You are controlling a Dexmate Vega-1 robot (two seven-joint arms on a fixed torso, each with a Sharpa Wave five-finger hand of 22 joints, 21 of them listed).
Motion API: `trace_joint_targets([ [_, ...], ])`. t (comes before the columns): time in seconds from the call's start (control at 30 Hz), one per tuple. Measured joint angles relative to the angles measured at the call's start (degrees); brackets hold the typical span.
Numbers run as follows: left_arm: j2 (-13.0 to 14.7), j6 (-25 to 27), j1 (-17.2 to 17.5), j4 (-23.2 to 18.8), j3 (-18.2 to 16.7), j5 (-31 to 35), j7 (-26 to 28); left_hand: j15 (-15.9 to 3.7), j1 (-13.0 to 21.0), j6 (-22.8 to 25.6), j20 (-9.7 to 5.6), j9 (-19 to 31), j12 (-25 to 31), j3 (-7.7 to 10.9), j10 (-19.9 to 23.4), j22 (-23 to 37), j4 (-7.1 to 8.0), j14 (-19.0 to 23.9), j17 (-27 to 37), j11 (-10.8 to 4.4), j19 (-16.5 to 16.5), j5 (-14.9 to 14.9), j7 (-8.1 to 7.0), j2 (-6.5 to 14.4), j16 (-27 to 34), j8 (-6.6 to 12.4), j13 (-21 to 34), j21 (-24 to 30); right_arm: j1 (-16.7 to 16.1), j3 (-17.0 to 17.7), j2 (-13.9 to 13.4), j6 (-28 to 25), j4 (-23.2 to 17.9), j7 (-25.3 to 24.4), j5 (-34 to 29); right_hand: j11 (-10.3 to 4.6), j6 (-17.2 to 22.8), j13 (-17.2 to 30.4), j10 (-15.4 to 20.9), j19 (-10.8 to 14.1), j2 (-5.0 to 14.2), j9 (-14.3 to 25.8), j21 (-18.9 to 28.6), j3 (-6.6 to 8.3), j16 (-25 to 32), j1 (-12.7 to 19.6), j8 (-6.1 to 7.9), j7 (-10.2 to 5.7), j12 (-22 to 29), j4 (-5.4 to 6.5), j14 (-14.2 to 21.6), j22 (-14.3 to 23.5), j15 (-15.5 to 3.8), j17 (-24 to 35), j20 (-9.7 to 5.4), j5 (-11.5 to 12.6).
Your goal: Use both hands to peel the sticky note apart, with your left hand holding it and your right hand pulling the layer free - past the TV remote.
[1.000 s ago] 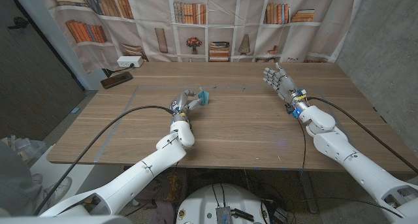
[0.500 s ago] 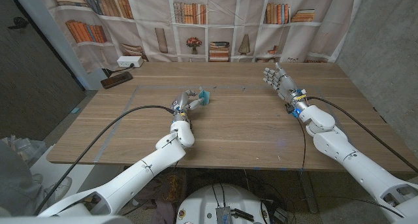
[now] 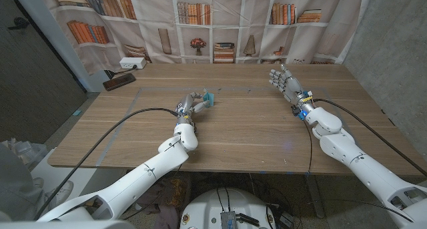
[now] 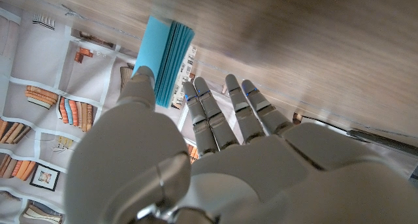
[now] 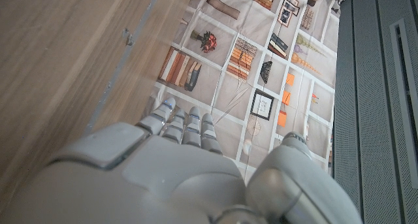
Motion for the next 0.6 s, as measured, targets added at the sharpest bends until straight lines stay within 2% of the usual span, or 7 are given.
trace_joint_targets([
  [0.6,-1.3,-0.4,-1.4,1.8,0.8,0.3,-0.2,0.22,-0.5,0.0,-0.23,0.0,0.0,0.01,0.0,0.0,0.48,0.2,0.3,0.0,0.2,0.0,0.0,0.5,0.0,0.0,0.0,0.0,0.1,0.0,0.0,0.0,0.3,0.0,0.0,0.0,0.0,0.0,0.0,0.0,0.0,0.0,0.0,-0.32,0.0,0.0,0.0,0.0,0.0,-0.32,0.0,0.0,0.0,0.0,0.0,0.0],
])
